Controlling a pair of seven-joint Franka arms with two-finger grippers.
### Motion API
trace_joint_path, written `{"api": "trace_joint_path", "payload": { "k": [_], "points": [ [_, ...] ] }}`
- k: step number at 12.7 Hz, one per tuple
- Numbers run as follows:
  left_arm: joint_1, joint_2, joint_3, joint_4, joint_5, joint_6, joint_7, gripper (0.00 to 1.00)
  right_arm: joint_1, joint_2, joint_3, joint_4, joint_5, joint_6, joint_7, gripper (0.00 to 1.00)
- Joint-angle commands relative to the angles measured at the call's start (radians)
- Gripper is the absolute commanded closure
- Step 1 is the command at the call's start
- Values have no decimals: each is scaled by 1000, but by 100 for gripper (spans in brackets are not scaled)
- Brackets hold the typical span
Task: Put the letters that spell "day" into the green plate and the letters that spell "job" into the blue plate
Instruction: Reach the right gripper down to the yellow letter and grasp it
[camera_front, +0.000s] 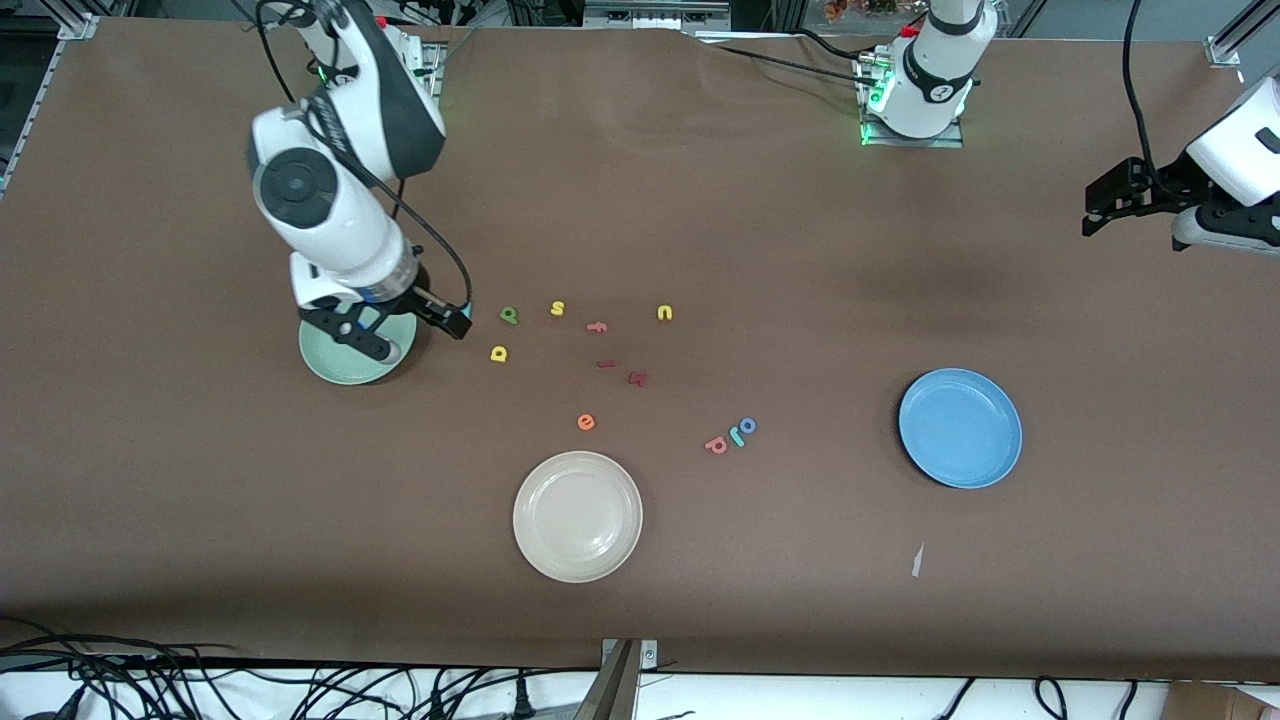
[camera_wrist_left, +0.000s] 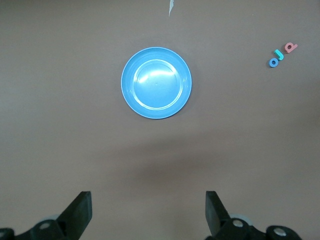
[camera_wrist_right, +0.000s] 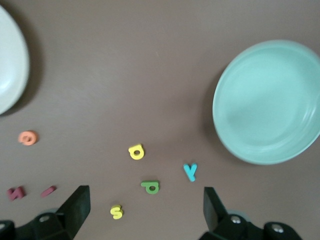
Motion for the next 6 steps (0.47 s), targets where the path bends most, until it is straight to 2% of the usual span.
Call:
{"api": "trace_joint_path", "payload": {
  "k": [1,4,6],
  "points": [
    [7,14,-1,31,-28,-24,-4,0,27,51,-10,-65,-9,73,72,0],
    [5,14,-1,31,-28,-24,-4,0,63,168,-13,-45,-55,145,38,0],
    [2,14,-3,34,-28,-24,-4,0,80,203,-13,-46,-55,169,67,0]
  ]
}}
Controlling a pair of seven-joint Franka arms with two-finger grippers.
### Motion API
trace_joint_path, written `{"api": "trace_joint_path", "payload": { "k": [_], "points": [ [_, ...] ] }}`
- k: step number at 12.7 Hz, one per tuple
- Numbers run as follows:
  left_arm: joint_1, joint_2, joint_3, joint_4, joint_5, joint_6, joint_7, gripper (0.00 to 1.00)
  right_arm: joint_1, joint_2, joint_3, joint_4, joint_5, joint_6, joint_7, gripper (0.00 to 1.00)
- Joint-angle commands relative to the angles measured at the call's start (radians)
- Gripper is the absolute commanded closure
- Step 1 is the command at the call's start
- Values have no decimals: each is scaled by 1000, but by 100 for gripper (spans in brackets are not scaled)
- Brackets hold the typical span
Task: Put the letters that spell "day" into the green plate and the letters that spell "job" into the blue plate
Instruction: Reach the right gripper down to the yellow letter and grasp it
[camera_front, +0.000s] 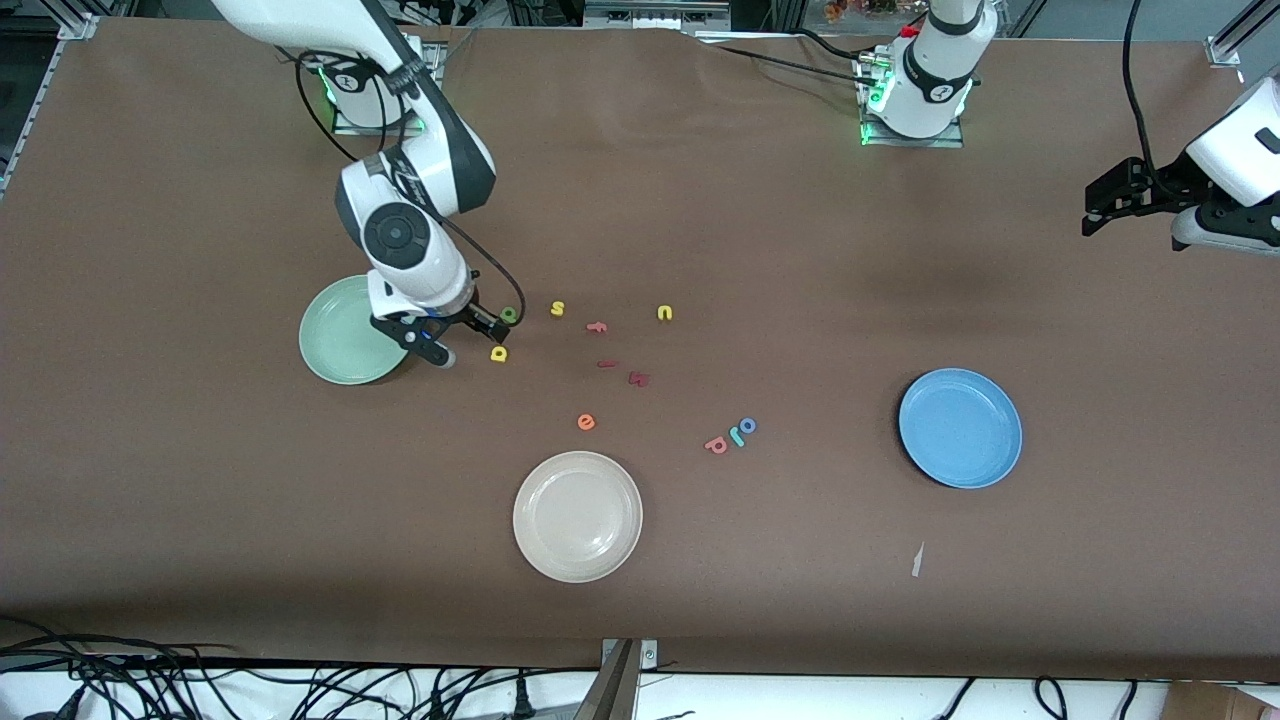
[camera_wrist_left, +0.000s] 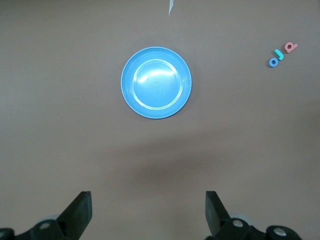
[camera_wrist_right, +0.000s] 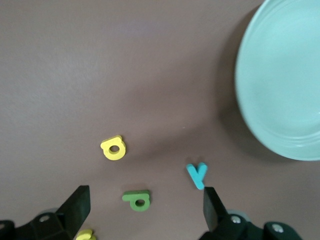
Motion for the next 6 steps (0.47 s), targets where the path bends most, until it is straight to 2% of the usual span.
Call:
{"api": "trace_joint_path", "payload": {
  "k": [1,3,6],
  "points": [
    [2,15,-2,39,-28,-23,-2,0,26,58,-12,21,-21,16,22,0],
    [2,26,-2,50,-28,-23,-2,0,21,113,-12,35,-6,34,25,1],
    [-11,35,-5,69,-26,-23,-4,0,13,126,-15,94,2,59,85,0]
  ]
}}
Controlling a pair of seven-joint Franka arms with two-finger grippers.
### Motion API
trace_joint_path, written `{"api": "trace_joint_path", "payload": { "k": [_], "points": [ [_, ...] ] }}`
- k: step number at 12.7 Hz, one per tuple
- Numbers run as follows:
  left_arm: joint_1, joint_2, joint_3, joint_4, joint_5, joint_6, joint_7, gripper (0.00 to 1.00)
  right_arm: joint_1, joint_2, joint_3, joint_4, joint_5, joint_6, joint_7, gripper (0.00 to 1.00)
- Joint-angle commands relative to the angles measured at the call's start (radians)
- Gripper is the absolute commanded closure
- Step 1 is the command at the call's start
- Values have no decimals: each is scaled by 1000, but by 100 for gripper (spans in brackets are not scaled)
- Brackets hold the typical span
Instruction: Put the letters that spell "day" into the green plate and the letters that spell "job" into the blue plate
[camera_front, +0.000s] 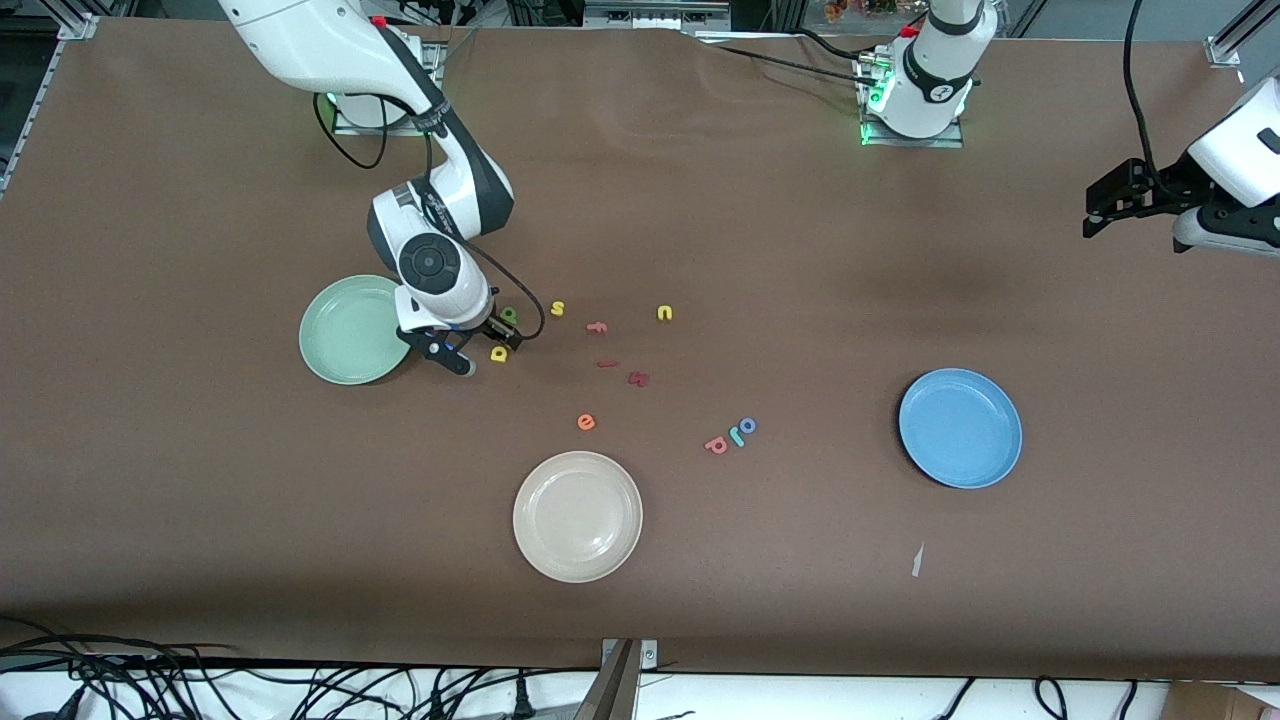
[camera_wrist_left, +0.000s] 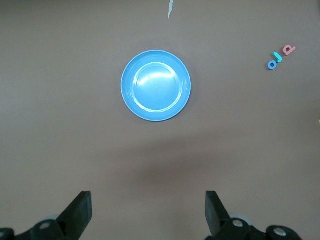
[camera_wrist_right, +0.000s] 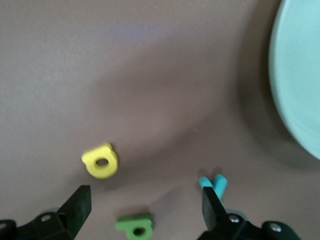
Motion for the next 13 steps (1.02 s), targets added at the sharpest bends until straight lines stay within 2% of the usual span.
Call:
{"api": "trace_joint_path", "payload": {
  "k": [1,5,8,9,11,13],
  "points": [
    [-7,22,-2,46,-28,-23,-2,0,1,15,-4,94,2,-12,28,0],
    [-6,24,-8,54,-46,-23,2,0,16,86,-6,123,-3,-11,103,2],
    [-15,75,-10,55,-58,-15,11,0,16,87,-6,121,2,-9,120,28],
    [-15,120,-16,55,-57,-9,11,0,15,87,-6,121,2,-3,137,33],
    [-21,230,-62,51,-60,44,11,0,10,92,-6,129,2,1,146,56],
    [-50,249,-65,47,-66,92,18,0,12,90,-6,129,2,1,146,78]
  ]
}}
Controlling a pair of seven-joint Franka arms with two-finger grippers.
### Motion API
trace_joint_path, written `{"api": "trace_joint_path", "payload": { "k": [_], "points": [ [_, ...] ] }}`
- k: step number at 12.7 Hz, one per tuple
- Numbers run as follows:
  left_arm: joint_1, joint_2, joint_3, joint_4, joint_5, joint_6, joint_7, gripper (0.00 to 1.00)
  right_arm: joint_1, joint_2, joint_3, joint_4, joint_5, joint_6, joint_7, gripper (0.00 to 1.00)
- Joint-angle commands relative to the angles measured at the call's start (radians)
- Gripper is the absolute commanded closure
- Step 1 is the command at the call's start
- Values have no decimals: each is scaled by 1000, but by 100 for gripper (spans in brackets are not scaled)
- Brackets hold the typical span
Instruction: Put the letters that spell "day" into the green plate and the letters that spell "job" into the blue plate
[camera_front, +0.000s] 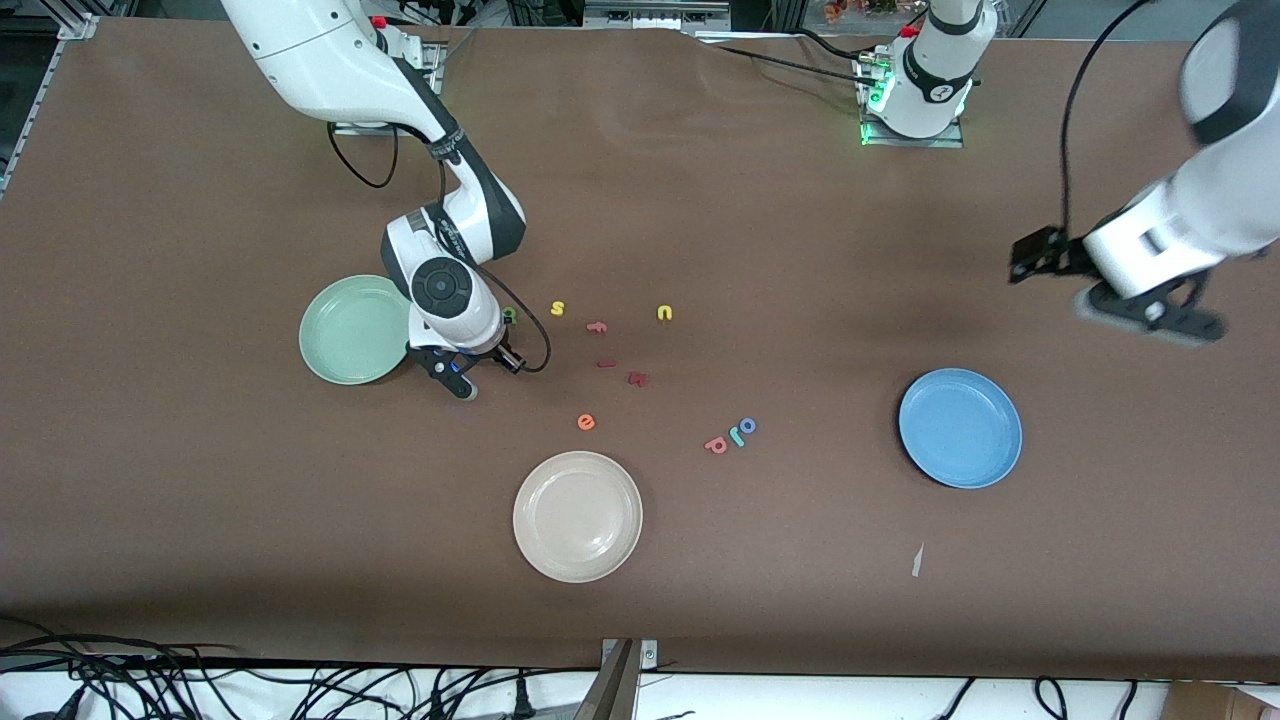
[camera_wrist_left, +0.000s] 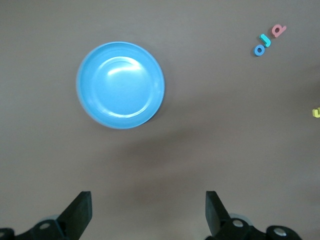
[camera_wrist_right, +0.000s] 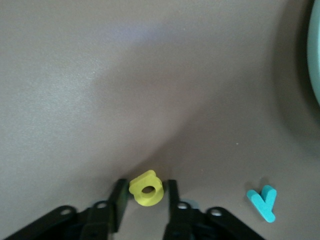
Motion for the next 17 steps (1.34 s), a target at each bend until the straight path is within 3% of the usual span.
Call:
{"api": "trace_joint_path", "payload": {
  "k": [1,3,6,9,12,13,14,15,17],
  "points": [
    [-43,42,-2,24,-28,40,15,0,1,5,0,17,-3,-2,11,89],
    [-55,88,-2,16,-39,89,19,0,-2,-6,0,42,-4,-17,-9,90],
    [-153,150,-1,-10,-96,221,0,0,-6,-81,-23,44,-9,-171,-161,90],
    [-242,219,1,-28,-92,347,-130,0,-10,-156,-136,-30,-3,-247,-472,90],
    [-311,309,7,-28,-89,488,-194,0,-10,-187,-230,-125,0,-227,-694,89],
    [-323,344,14,-28,-91,549,-194,0,-10,-181,-247,-142,2,-217,-737,72],
    [-343,378,22,-27,-94,607,-194,0,-13,-179,-263,-151,4,-215,-781,6],
    [-363,416,39,-22,-97,664,-195,0,-13,-178,-274,-147,7,-217,-808,0],
    [-398,486,68,-10,-99,740,-203,0,-9,-187,-262,-130,25,-230,-791,0]
  ]
}}
